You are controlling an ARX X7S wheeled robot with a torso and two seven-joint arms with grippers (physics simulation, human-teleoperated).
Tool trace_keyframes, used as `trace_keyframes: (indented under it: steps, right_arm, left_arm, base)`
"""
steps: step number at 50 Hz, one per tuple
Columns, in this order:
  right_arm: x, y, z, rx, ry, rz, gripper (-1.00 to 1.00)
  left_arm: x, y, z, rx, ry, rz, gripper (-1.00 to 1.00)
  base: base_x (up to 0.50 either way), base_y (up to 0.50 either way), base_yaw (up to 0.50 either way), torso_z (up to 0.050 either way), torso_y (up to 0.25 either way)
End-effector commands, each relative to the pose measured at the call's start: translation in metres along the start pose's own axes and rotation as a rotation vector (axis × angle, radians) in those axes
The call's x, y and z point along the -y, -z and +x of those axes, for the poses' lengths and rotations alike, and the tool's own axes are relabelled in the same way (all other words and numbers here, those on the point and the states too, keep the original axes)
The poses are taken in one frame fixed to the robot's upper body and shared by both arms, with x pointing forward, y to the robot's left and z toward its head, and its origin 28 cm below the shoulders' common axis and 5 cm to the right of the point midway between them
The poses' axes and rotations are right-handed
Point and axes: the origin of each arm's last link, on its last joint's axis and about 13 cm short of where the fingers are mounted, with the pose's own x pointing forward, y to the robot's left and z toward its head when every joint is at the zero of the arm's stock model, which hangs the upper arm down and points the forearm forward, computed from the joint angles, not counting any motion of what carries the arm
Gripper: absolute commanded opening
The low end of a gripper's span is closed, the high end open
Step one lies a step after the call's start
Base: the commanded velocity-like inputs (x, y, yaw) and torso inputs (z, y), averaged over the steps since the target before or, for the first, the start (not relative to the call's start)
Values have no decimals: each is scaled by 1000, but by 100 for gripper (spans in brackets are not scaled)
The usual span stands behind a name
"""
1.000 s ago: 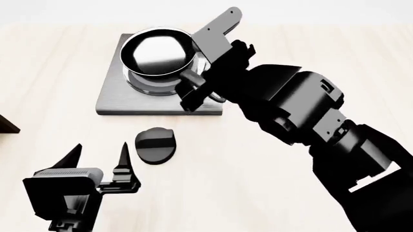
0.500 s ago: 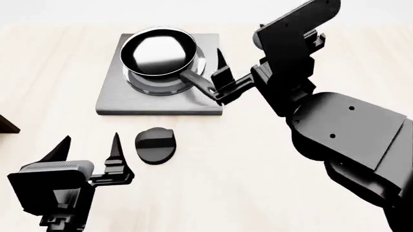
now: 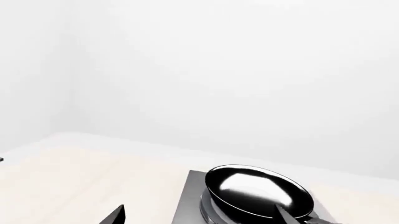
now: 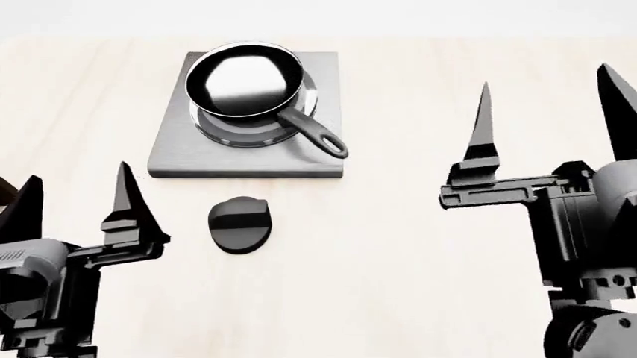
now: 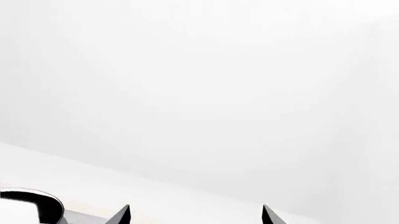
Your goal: Turn on the stove and put the frying pan on it.
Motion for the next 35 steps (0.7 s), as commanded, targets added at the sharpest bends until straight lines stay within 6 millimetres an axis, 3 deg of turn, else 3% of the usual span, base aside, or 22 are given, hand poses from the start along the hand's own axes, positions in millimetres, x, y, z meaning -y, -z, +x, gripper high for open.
trace_keyframes:
  steps: [1, 7, 25, 35]
  right_arm:
    - [13, 3, -44, 60, 152, 19, 100]
    - [22, 5, -59, 135, 271, 47, 100]
    - [34, 4, -101, 387, 397, 78, 100]
    - [32, 7, -107, 474, 417, 73, 100]
  left_arm:
    - [0, -11, -1, 93, -26, -26, 100]
    - [2, -18, -4, 170, -20, -44, 100]
    - [5, -31, -12, 363, -16, -83, 100]
    - [7, -31, -12, 392, -23, -94, 100]
  base:
    - [0, 0, 0, 0, 0]
    - [0, 0, 0, 0, 0]
    - [0, 0, 0, 0, 0]
    - [0, 0, 0, 0, 0]
